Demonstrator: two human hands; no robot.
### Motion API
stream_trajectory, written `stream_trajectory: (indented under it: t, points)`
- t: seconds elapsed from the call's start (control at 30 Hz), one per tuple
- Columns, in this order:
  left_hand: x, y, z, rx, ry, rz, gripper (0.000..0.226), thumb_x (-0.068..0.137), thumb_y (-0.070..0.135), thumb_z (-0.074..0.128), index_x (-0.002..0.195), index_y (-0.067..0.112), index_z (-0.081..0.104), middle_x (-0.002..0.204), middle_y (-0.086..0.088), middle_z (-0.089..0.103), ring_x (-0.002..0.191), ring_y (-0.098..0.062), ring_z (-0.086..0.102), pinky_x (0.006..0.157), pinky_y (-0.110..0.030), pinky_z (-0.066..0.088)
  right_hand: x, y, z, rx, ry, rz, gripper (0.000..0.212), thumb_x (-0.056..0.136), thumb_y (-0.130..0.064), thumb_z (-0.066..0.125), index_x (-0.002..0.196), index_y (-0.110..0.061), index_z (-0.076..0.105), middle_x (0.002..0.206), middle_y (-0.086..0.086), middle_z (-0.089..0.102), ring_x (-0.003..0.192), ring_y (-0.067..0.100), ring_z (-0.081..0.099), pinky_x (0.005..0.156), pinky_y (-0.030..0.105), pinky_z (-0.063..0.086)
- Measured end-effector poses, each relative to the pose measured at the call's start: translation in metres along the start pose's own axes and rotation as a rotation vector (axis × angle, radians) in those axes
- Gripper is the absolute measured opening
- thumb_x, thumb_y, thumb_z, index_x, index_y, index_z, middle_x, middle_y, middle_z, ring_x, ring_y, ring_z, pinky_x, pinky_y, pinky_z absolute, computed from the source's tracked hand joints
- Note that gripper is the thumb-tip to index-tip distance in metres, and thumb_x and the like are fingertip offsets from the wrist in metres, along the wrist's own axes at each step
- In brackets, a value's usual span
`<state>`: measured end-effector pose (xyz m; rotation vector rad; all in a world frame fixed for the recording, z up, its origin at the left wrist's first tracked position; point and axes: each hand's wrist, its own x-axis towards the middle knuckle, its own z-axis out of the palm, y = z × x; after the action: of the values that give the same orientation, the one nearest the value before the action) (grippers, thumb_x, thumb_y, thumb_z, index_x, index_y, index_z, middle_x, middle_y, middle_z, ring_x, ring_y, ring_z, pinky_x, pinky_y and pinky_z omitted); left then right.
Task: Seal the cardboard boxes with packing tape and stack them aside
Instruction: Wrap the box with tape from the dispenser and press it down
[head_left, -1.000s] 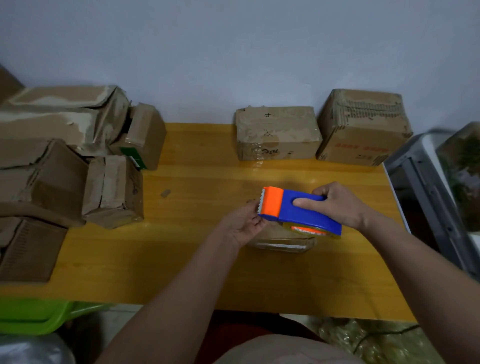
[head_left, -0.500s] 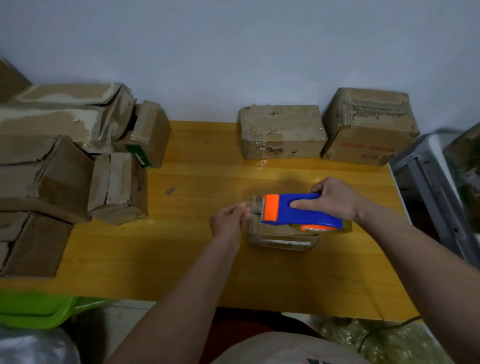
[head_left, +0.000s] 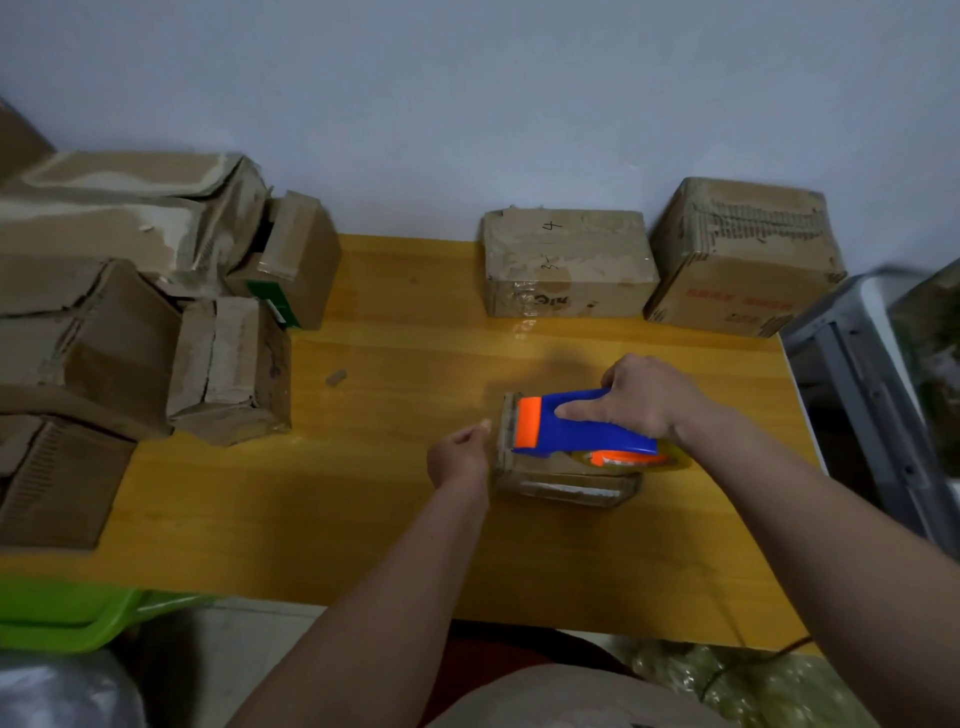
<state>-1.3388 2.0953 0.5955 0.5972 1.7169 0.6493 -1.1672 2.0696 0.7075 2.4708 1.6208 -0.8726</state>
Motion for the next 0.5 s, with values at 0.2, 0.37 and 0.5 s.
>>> stream_trajectory:
  t: [0.2,0.37,0.5]
  points:
    - [-0.001,-0.018,0.001,0.234,-0.093,0.053,0.068,0.094,0.041,0.059,0.151,0.020,0.028,0.152,-0.010,0.037,0.136,-0.029,0.039,0.108,-0.041,0.037,0.004,-0.001,0.002,-0.027,-0.012,0.011,0.064,0.069,-0.077,0.059,0.088,-0.016,0.062,0.079,0.002,0.066,0.079,0.017,0.062,0.071,0.033,0.052]
    - [0.000,-0.031,-0.016,0.721,-0.211,0.494,0.036,0.100,0.011,0.045,0.135,0.015,0.055,0.133,-0.010,0.056,0.118,-0.023,0.052,0.090,-0.027,0.041,0.007,-0.002,0.004,-0.049,-0.012,-0.002,0.066,0.067,-0.078,0.059,0.085,-0.014,0.064,0.077,0.003,0.067,0.077,0.018,0.062,0.073,0.035,0.053]
    - [-0.009,-0.028,-0.032,0.835,-0.373,0.779,0.082,0.088,-0.006,0.047,0.156,0.015,0.005,0.161,-0.002,0.011,0.149,-0.020,0.007,0.121,-0.036,0.017,0.008,-0.002,0.002,-0.031,-0.032,0.007,0.065,0.066,-0.077,0.060,0.088,-0.015,0.062,0.079,0.002,0.067,0.079,0.018,0.062,0.074,0.036,0.054]
